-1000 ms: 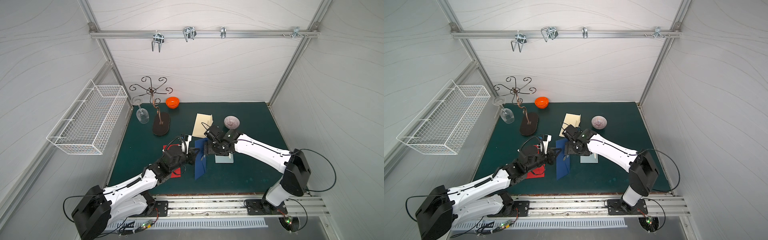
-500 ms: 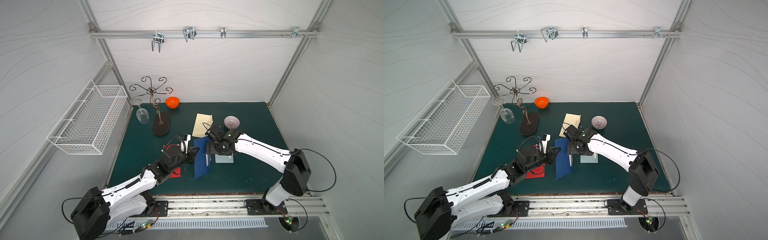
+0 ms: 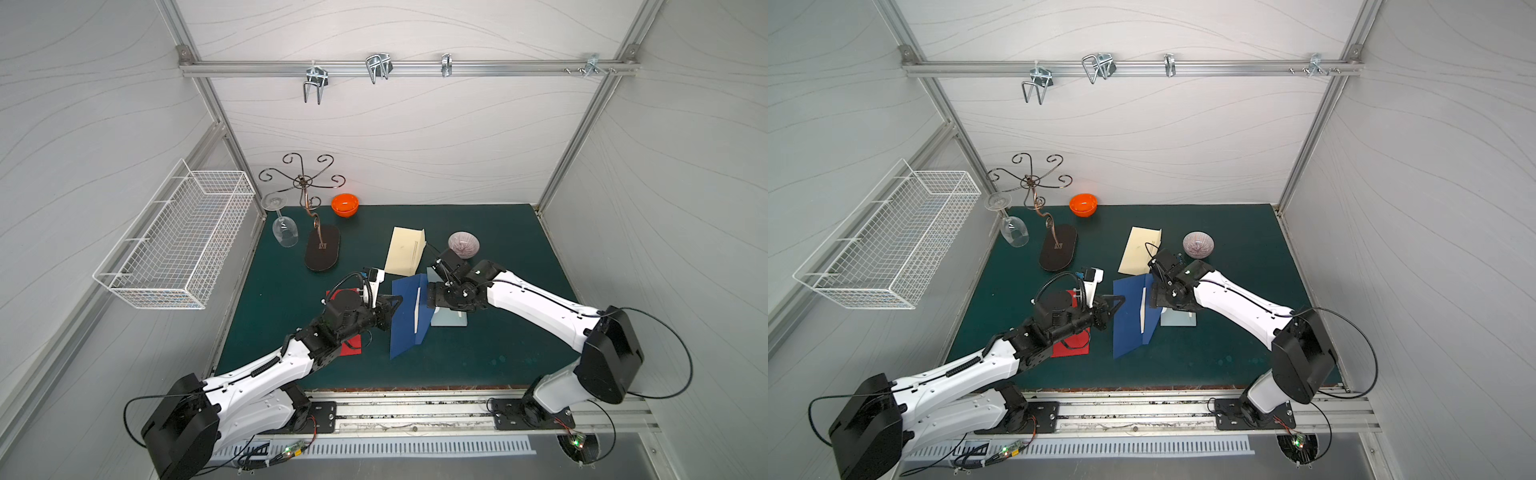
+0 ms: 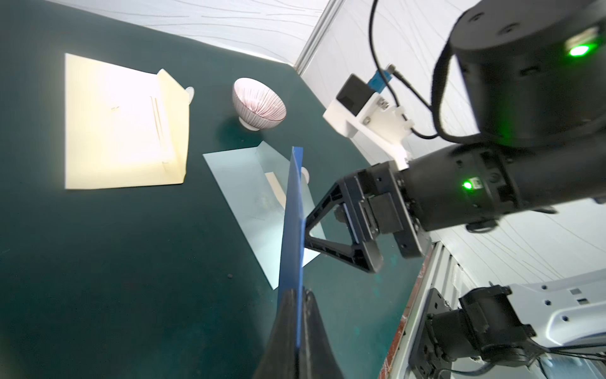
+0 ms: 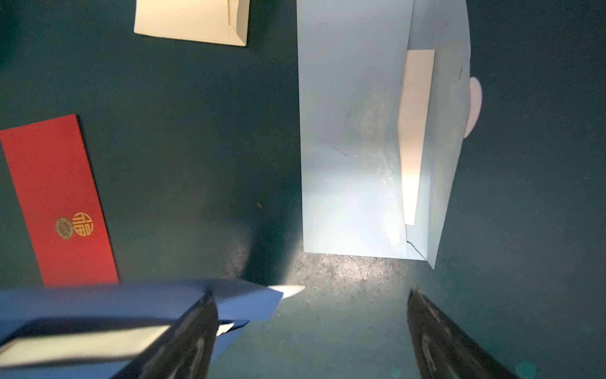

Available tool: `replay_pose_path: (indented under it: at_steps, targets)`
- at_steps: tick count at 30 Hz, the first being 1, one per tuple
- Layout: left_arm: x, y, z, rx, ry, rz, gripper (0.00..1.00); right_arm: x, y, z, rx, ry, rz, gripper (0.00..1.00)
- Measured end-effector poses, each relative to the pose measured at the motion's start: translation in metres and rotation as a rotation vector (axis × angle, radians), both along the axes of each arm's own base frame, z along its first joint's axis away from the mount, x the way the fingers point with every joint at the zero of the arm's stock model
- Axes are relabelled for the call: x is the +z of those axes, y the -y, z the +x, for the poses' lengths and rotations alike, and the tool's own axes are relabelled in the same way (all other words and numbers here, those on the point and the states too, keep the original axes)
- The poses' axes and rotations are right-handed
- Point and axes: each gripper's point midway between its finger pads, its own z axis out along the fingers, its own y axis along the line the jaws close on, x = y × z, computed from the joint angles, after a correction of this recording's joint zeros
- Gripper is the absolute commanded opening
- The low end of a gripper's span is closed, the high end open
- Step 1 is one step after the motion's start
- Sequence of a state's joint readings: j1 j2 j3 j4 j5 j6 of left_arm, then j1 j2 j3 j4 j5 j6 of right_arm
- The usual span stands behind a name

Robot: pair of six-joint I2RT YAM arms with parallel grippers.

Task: Open the envelope
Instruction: Open the envelope flap on the envelope, then place the envelope at the center of the board.

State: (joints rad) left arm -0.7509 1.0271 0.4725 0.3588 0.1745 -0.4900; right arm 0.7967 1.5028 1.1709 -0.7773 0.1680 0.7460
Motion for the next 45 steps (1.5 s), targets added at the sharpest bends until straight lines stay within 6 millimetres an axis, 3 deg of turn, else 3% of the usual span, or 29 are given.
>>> replay_pose_path:
  at_steps: [6,12,14,19,24,34,45]
  targets:
    - [0.006,-0.007,0.007,0.046,-0.007,-0.032,0.0,0.021,-0.008,-0.003,0.058,0.061,0.083,0.92]
    - [0.015,-0.05,0.037,0.233,-0.094,-0.157,0.0,0.073,-0.022,-0.016,0.183,0.24,0.227,0.97]
    - [0.014,-0.062,0.044,0.293,-0.127,-0.21,0.0,0.08,-0.022,-0.023,0.207,0.291,0.279,0.97]
    - [0.011,-0.07,0.047,0.341,-0.21,-0.333,0.0,0.061,-0.014,-0.033,0.23,0.292,0.319,0.95]
    - [0.031,-0.072,0.051,0.334,-0.22,-0.457,0.0,0.048,-0.013,-0.033,0.244,0.231,0.439,0.92]
    - [0.057,-0.055,0.046,0.209,-0.228,-0.539,0.0,0.087,-0.023,-0.033,0.323,0.236,0.707,0.78]
    - [0.069,-0.044,0.041,0.126,-0.238,-0.589,0.0,0.093,-0.034,-0.036,0.363,0.189,0.795,0.66]
